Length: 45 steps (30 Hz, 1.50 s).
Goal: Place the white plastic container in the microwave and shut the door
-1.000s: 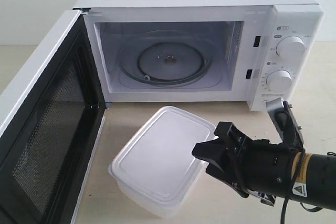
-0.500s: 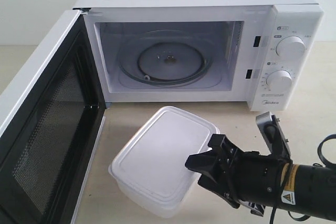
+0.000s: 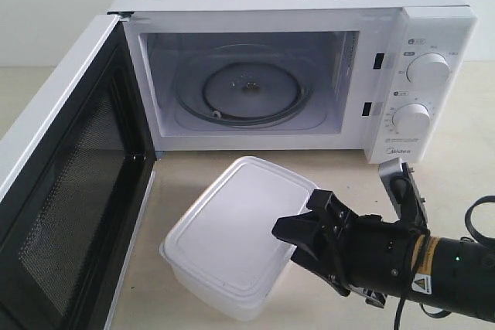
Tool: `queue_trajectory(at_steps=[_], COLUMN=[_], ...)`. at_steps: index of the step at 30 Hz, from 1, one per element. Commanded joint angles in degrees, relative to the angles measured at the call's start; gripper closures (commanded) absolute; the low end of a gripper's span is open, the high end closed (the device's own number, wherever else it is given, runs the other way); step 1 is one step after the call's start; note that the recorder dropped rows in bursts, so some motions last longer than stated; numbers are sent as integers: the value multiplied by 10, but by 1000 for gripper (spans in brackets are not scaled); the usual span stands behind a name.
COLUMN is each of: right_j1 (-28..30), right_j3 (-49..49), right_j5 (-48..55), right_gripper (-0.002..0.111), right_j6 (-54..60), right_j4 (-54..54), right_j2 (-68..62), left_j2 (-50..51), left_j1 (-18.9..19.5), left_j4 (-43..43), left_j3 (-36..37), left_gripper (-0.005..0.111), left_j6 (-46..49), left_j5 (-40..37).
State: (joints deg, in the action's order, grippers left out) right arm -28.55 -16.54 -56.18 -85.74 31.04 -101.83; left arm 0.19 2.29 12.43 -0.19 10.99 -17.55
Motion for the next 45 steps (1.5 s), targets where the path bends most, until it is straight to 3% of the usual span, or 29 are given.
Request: queue_trajectory(at_steps=[1,6,14,24,27,32,45], right_j1=[0,0,0,0,0,0,0], right_j3=[-15,-19,-19,-19,-19,-19,13], right_j5=[-4,8,12,12,12,6,-107], right_gripper=[64,66,99,101,108,108,108], right_j6=[3,-2,10,16,19,19,18], right_j4=[8,6,2,-6,-7,-12,-43], right_j2=[-7,-7,-7,-7,-7,-7,-5], left_j2=[-2,-2,-2,-2,-2,-2,-2], left_j1=[-2,-2,-2,-2,-2,-2,-2], left_j4=[3,3,3,3,3,3,3], left_j3=[2,2,2,2,2,2,2], left_gripper=[102,102,102,102,102,102,102], left_j6=[-3,-3,-3,-3,-3,-3,-3], left_j5=[6,7,7,7,7,8,8])
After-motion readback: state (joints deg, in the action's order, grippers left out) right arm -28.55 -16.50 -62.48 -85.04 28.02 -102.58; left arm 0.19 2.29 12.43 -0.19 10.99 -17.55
